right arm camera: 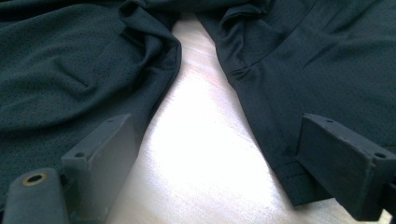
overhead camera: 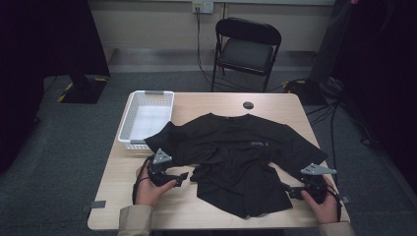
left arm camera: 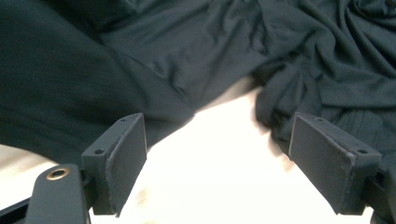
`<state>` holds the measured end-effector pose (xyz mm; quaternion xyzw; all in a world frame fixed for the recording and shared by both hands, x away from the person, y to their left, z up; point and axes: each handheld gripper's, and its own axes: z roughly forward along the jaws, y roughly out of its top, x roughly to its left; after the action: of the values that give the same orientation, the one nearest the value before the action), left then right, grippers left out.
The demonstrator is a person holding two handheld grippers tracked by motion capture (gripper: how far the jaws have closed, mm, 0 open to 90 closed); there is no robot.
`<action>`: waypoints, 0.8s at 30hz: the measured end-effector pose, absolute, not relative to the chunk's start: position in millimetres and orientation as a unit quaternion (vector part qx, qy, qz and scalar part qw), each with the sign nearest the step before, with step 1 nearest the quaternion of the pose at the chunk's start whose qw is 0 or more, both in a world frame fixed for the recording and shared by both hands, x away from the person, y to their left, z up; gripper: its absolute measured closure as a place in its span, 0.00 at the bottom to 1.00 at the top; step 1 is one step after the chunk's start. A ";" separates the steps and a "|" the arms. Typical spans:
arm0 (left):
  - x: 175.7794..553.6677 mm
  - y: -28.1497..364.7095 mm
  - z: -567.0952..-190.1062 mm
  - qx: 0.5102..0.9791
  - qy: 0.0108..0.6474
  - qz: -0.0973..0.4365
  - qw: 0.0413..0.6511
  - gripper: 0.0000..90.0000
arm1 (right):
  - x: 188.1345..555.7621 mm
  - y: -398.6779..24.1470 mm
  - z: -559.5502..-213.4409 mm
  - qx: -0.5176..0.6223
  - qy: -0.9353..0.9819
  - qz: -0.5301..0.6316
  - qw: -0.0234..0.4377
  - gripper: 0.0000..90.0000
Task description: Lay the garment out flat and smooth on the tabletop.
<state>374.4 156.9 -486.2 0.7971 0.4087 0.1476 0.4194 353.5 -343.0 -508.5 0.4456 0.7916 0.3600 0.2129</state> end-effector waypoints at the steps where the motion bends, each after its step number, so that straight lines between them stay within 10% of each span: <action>1: 373.6 155.7 -488.5 0.799 0.406 0.148 0.418 0.21 | 353.5 -343.0 -508.5 0.446 0.792 0.360 0.213 0.12; 24: 366.3 146.3 -506.0 0.836 0.360 0.178 0.374 0.13 | 353.4 -342.9 -508.5 0.445 0.792 0.359 0.214 0.12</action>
<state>366.3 146.3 -506.0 0.8357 0.3603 0.1783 0.3742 353.4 -342.9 -508.5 0.4453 0.7919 0.3592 0.2136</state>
